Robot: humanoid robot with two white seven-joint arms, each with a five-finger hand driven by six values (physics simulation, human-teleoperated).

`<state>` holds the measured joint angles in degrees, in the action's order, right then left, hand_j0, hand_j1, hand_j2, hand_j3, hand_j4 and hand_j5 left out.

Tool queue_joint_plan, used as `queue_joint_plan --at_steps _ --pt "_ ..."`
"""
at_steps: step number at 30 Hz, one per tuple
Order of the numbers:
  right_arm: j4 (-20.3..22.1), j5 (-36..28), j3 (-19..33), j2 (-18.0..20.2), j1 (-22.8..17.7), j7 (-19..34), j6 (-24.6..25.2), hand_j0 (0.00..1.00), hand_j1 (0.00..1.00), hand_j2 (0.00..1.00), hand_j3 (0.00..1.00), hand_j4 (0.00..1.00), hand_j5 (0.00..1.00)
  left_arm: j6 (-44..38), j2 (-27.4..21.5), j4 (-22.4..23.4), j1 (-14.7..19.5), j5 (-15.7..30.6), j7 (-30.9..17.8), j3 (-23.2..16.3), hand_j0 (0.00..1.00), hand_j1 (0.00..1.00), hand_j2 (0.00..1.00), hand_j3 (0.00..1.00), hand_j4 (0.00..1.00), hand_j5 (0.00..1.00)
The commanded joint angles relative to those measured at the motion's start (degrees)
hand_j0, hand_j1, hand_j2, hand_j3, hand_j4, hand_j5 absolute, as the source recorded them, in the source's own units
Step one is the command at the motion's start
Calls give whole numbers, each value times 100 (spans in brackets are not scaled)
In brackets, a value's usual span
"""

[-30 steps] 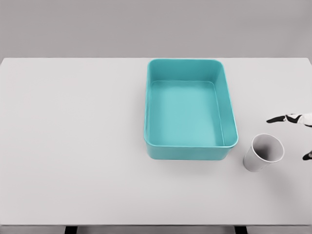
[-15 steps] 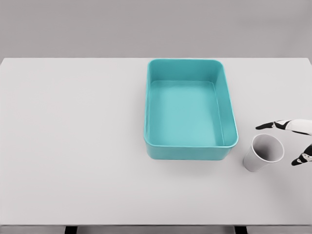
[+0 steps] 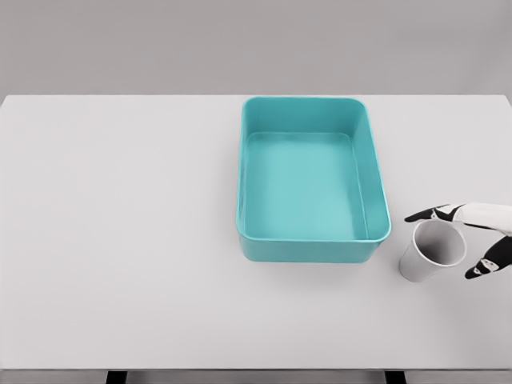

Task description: Put the paper cup into the basket with your right arm

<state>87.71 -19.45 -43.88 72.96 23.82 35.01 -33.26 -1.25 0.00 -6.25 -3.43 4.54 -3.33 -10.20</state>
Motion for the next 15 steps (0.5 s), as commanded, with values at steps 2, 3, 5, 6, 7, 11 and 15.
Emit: queue_joint_plan --at_steps 2,3,5,6,7,11,15 --pt "36 -32 3 7 0 -1 12 100 100 100 100 100 100 2 0 1 0 3 -1 0 100 100 100 100 100 100" --pt "36 -32 3 7 0 -1 12 100 100 100 100 100 100 2 0 1 0 3 -1 0 100 100 100 100 100 100" --pt "36 -32 3 -2 0 -1 12 100 100 100 100 100 100 -7 0 1 0 3 -1 0 100 100 100 100 100 100" --pt "36 -32 3 -54 0 -1 12 100 100 100 100 100 100 2 0 1 0 -6 -1 0 100 100 100 100 100 100" --pt "36 -32 3 -72 0 -1 12 100 100 100 100 100 100 2 0 1 0 3 -1 0 100 100 100 100 100 100" --pt "27 -32 3 -72 9 -1 21 100 100 100 100 100 100 2 0 1 0 3 -1 0 100 100 100 100 100 100" --pt "35 -32 3 -81 26 -1 21 100 100 100 100 100 100 2 0 1 0 3 -1 0 100 100 100 100 100 100"
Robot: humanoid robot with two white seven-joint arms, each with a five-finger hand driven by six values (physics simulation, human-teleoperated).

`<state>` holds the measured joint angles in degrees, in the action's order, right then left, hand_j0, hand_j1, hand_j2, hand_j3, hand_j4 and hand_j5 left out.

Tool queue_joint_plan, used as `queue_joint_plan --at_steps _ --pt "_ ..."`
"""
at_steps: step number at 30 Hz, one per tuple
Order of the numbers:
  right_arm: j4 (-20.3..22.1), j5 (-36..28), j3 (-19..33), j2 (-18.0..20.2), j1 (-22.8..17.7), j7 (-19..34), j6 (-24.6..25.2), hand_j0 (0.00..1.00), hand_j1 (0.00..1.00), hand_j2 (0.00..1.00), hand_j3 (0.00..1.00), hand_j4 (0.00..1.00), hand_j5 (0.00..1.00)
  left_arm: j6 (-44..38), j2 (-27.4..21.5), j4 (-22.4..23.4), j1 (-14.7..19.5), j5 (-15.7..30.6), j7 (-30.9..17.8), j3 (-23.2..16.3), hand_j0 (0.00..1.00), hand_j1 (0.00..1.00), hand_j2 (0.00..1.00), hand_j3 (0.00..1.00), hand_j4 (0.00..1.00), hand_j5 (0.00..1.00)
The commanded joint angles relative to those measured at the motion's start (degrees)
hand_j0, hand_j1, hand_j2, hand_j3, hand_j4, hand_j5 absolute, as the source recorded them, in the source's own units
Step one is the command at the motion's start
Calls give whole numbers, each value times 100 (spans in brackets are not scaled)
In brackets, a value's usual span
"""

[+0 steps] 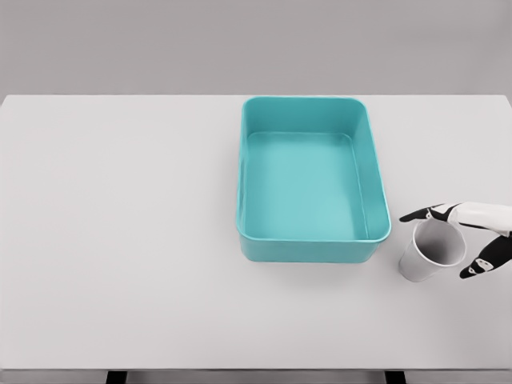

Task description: Put the paper cup into the basket with your right arm

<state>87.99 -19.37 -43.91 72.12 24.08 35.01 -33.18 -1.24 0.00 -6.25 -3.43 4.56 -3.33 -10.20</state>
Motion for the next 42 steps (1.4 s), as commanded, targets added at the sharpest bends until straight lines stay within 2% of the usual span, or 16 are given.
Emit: queue_joint_plan --at_steps 1,8,14,17,22,42 --pt "7 -40 5 4 0 -1 14 100 100 100 100 100 100 1 0 1 0 1 -1 -9 100 100 100 100 100 100" --pt "86 -40 5 -66 0 -1 22 100 100 100 100 100 100 1 0 1 0 1 -1 0 100 100 100 100 100 100" --pt "86 -40 5 -66 0 -1 40 89 89 89 89 89 89 1 0 1 0 1 -1 0 100 100 100 100 100 100" --pt "86 -40 5 -66 0 -1 31 88 88 88 88 88 88 1 0 1 0 -7 -1 0 100 100 100 100 100 100" --pt "86 -40 5 -66 -9 -1 31 78 78 78 78 78 78 1 0 1 0 -7 -1 0 100 100 100 100 100 100" --pt "-1 -84 269 -58 18 -1 -4 80 80 80 80 80 80 1 0 1 0 1 -1 0 100 100 100 100 100 100"
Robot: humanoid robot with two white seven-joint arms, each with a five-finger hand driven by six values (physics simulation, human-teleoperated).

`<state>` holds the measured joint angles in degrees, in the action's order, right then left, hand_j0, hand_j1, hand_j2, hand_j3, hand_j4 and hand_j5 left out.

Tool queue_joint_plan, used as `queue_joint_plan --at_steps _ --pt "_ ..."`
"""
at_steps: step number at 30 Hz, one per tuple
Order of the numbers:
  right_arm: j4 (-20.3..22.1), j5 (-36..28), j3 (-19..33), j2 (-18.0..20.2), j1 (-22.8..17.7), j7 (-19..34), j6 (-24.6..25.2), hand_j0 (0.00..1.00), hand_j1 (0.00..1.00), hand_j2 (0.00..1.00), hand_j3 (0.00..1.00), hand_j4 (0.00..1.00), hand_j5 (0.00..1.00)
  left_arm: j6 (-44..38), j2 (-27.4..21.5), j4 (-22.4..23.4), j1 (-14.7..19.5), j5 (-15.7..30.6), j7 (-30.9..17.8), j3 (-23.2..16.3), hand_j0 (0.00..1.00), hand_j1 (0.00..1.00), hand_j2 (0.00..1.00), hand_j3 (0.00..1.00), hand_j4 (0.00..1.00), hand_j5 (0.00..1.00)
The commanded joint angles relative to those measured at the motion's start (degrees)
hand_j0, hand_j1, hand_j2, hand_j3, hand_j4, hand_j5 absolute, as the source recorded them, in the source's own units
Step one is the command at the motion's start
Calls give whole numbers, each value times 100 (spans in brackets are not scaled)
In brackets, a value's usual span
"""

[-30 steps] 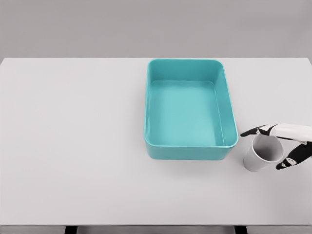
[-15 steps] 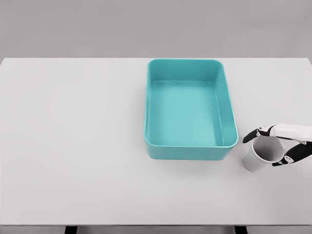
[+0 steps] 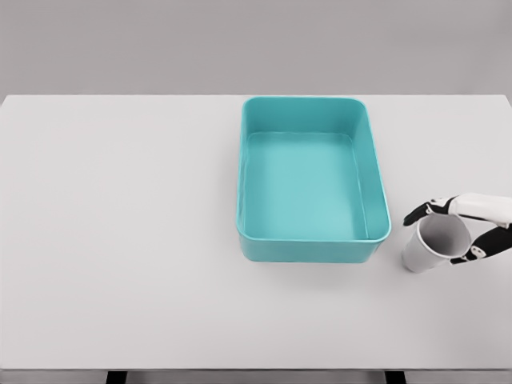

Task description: Put the paper cup into the basket with your right arm

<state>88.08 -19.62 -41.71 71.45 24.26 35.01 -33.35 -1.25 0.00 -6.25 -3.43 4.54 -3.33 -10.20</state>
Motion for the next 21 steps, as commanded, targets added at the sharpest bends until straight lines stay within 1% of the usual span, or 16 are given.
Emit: queue_joint_plan --at_steps 1,5,13,15,17,21 --pt "-10 -77 120 9 0 -1 13 80 80 80 80 80 80 2 0 1 0 -6 -1 0 100 100 100 100 100 100" --pt "-10 -112 252 9 0 -1 31 80 80 80 80 80 80 2 0 1 0 -6 -1 0 100 100 100 100 100 100" --pt "-54 -121 691 9 0 -1 92 79 79 79 79 79 79 2 0 1 0 3 -1 0 100 100 100 100 100 100" --pt "-54 -112 717 1 27 -1 101 78 78 78 78 78 78 2 0 1 0 -6 -1 0 100 100 100 100 100 100" --pt "-54 -112 875 1 35 -1 110 78 78 78 78 78 78 2 0 1 0 -6 -1 0 100 100 100 100 100 100" --pt "-54 -68 928 1 79 -1 119 78 78 78 78 78 78 2 0 1 0 -6 -1 0 100 100 100 100 100 100"
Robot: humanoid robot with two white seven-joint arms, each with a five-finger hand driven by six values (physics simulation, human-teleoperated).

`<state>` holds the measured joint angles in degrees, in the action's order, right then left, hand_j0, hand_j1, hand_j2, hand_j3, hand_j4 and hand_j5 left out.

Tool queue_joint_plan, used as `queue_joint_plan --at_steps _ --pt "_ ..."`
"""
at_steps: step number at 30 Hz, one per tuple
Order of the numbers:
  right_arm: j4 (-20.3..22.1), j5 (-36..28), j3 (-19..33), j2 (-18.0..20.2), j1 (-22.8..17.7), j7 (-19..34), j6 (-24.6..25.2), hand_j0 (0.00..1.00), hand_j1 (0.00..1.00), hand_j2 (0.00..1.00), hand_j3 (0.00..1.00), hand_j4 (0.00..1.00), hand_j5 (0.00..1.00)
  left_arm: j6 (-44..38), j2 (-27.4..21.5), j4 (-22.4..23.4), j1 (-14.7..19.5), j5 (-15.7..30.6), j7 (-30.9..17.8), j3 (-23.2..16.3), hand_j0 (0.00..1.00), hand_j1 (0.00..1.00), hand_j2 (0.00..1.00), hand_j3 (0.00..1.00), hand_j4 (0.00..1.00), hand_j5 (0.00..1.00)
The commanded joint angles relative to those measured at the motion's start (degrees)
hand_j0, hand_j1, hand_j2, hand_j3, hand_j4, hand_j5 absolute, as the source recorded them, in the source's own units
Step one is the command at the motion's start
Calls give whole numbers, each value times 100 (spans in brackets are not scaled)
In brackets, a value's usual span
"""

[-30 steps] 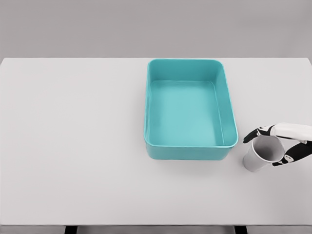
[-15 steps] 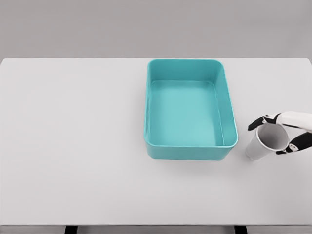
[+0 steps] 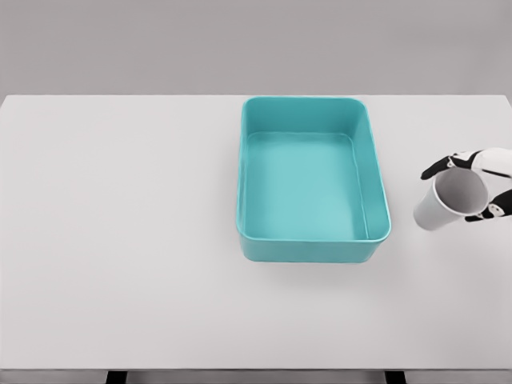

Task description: Put the paper cup into the basket with your right arm

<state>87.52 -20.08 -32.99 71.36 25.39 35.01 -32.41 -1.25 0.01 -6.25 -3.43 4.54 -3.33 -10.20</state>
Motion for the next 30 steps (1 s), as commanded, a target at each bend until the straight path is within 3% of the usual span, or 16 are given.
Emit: queue_joint_plan --at_steps 1,4,30 --pt "2 -22 56 0 18 -1 24 77 77 77 77 77 77 -6 -1 1 0 3 -1 0 100 100 100 100 100 100" --pt "10 -48 65 0 36 -1 24 71 71 71 71 71 71 2 -1 1 0 -6 -1 0 100 100 100 100 100 100" --pt "-25 13 329 -536 633 -1 437 68 68 68 68 68 68 2 -1 1 0 -6 -1 -9 100 100 100 100 100 100"
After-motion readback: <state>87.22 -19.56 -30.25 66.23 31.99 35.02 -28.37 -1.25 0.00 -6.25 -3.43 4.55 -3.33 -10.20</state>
